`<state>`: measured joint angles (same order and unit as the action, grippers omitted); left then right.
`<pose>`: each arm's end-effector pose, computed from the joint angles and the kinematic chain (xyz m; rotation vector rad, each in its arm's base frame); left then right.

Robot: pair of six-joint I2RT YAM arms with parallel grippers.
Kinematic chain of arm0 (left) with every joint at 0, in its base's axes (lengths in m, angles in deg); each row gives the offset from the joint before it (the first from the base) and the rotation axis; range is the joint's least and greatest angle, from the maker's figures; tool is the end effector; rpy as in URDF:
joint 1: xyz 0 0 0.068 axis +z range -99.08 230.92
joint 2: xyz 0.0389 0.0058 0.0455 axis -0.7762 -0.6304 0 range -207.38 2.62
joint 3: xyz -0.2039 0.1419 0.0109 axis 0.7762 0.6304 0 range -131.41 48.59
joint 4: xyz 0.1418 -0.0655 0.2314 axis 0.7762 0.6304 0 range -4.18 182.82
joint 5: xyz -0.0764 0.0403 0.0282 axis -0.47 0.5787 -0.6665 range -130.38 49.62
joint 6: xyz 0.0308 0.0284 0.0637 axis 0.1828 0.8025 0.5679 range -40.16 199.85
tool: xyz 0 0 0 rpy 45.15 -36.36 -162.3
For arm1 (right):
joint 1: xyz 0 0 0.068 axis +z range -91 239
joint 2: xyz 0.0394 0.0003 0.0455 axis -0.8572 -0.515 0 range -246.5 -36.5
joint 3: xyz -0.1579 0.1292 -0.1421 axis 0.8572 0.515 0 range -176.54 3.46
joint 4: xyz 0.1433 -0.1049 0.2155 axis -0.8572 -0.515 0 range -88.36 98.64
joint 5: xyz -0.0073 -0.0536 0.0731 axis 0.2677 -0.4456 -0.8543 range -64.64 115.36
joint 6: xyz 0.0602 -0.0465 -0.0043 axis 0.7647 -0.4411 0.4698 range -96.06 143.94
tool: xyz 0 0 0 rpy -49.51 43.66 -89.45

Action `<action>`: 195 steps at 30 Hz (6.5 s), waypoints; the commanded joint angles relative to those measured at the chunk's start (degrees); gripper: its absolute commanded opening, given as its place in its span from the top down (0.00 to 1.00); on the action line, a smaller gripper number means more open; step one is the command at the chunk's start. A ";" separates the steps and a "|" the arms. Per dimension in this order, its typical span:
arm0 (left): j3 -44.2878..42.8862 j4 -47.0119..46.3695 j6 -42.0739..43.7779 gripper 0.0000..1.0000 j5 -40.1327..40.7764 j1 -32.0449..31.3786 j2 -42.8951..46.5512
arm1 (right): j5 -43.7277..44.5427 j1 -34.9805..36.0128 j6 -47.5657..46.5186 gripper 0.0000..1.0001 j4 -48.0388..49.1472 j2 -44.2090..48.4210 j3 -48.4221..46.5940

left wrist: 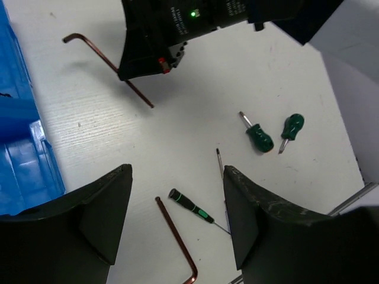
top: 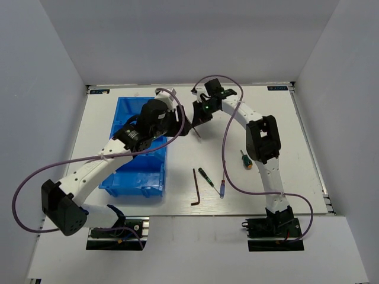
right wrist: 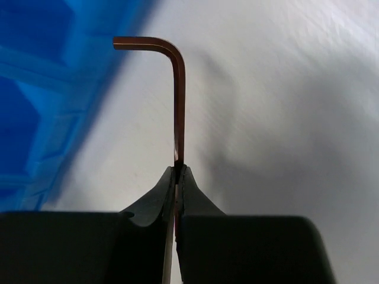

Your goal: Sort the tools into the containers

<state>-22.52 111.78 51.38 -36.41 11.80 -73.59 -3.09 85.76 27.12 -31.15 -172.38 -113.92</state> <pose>0.2741 -0.2173 0.3104 0.1595 2.1700 -0.6212 0.4590 0.2660 0.1418 -0.7182 2.5201 0.8322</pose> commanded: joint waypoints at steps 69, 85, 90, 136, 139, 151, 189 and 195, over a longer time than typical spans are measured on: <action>-0.70 20.90 -23.21 0.46 2.96 -19.51 -31.89 | 9.46 -17.27 0.42 0.72 2.26 41.30 41.62; 0.18 20.19 -28.13 1.00 8.60 -22.32 -41.75 | 5.69 -20.61 1.48 0.73 4.02 48.42 48.12; -3.23 22.20 -25.68 1.00 12.46 -21.00 -37.36 | 3.58 -21.58 -0.28 0.53 3.49 49.65 49.09; -34.98 12.30 -31.66 0.24 20.29 23.65 -36.49 | -3.81 -15.79 -13.02 0.59 2.00 45.09 54.10; -29.54 8.07 -24.55 0.33 18.37 23.64 -29.81 | -1.62 -10.78 -12.15 0.59 2.78 43.16 53.49; -8.54 9.72 6.31 0.27 -7.83 22.59 -6.35 | 11.39 2.85 -3.62 0.57 4.81 37.62 53.92; 5.20 13.68 5.70 0.18 -18.82 22.06 30.76 | -13.42 13.40 -8.38 1.00 23.37 23.29 15.16; 4.58 13.07 5.18 0.19 -18.82 22.06 32.52 | -20.94 15.07 11.29 1.00 43.11 9.76 -0.43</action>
<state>-16.84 125.96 56.75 -53.92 34.19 -41.85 -15.76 99.99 27.01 -1.82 -157.36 -107.72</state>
